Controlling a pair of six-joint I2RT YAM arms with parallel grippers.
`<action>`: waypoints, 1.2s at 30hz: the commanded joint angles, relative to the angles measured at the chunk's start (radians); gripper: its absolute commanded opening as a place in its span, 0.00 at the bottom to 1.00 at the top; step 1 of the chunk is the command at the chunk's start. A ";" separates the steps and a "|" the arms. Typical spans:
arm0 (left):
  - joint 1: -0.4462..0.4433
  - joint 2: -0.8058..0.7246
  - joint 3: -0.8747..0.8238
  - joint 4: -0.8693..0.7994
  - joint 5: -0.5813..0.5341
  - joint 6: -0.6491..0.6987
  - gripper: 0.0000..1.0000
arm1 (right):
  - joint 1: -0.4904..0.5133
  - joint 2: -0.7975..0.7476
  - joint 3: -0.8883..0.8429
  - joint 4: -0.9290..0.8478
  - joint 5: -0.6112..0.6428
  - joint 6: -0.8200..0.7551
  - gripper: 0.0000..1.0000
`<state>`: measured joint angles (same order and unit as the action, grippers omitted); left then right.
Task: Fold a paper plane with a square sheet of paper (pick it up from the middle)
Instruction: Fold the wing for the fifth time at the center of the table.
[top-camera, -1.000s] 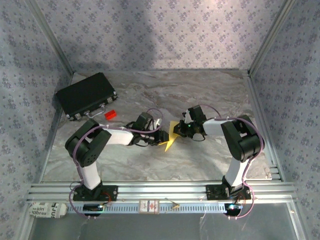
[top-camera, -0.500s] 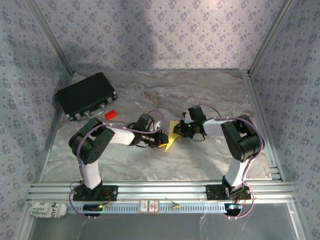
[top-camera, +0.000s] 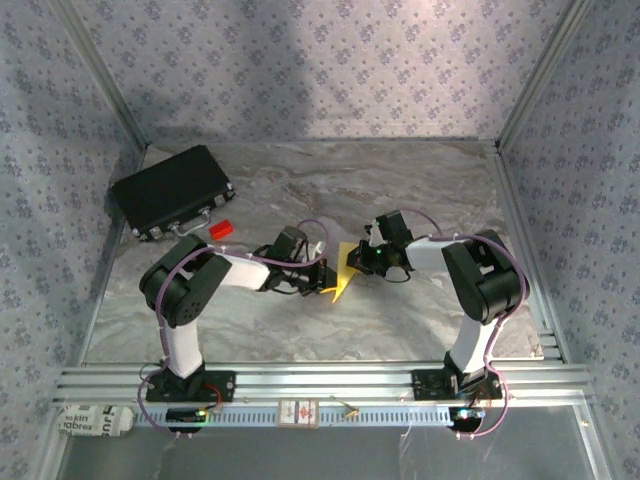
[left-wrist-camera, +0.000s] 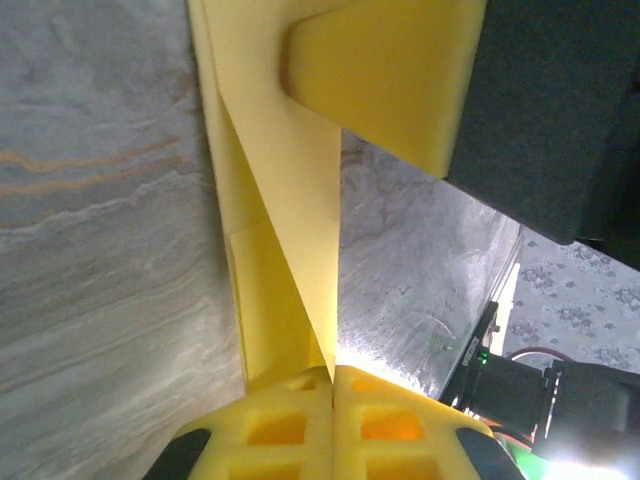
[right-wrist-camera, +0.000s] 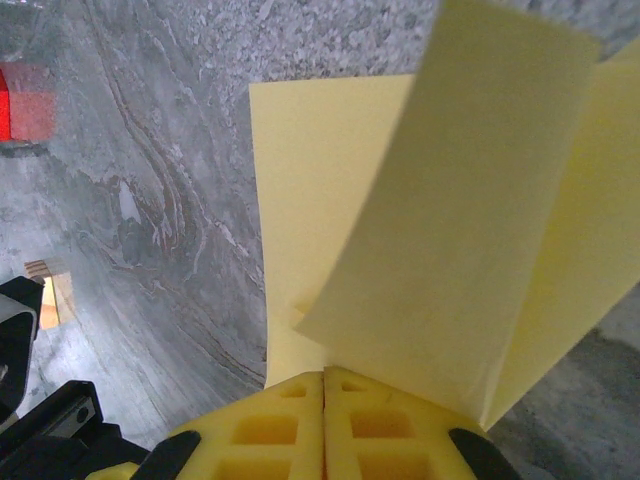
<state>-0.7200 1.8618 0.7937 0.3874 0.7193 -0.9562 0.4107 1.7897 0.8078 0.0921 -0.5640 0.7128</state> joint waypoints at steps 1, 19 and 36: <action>0.000 0.026 -0.021 0.061 0.060 -0.005 0.00 | -0.001 0.037 -0.025 -0.118 0.088 -0.024 0.08; -0.006 0.036 -0.039 -0.006 0.106 0.046 0.08 | -0.005 0.037 -0.023 -0.137 0.106 -0.029 0.08; -0.039 0.010 -0.052 -0.103 0.105 0.104 0.02 | -0.004 0.034 -0.023 -0.156 0.131 -0.033 0.08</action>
<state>-0.7311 1.8866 0.7639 0.3912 0.7528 -0.8909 0.4129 1.7874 0.8089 0.0700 -0.5648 0.7078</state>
